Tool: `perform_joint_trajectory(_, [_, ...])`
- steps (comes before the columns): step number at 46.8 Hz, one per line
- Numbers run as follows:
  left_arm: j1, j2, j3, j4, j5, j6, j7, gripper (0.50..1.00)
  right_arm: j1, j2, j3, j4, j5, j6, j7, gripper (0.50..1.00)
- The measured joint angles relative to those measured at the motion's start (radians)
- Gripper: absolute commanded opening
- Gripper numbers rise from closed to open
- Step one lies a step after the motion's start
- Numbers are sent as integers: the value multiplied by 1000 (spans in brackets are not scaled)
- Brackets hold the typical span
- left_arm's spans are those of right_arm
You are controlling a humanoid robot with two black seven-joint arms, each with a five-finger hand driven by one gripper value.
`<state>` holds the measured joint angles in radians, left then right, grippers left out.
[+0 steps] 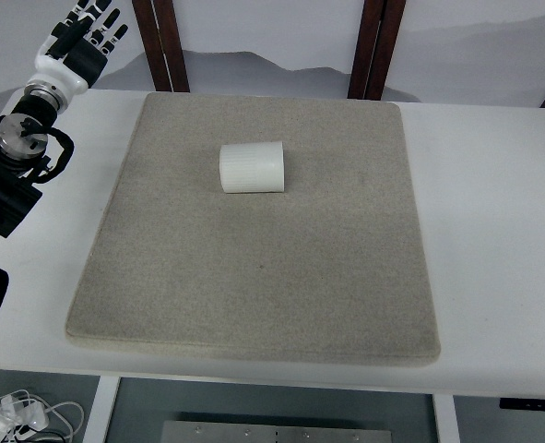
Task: Flip white cup upright
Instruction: 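Raise the left hand and swing it toward the white cup, then lower the left hand's fingers over the lying white cup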
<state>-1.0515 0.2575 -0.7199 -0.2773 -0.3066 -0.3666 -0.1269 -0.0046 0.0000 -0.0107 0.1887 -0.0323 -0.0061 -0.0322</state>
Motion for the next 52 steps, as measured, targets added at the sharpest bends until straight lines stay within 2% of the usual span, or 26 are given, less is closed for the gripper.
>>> perform_joint_trajectory(11, [-18, -7, 9, -3, 88, -4, -2, 996, 0, 0, 0, 0, 0, 0, 0, 952])
perform_joint_trajectory(21, [-26, -17, 9, -24, 232, -43, -21, 996, 0, 0, 0, 0, 0, 0, 0, 952])
perform_joint_trajectory(30, [-27, -14, 10, -91, 407, -49, -25, 996, 0, 0, 0, 0, 0, 0, 0, 952])
perform_joint_trajectory(38, [-22, 4, 11, -206, 599, -55, -27, 996, 0, 0, 0, 0, 0, 0, 0, 952])
perform_joint_trajectory(52, [-32, 80, 59, -367, 929, -49, -43, 994, 0, 0, 0, 0, 0, 0, 0, 952])
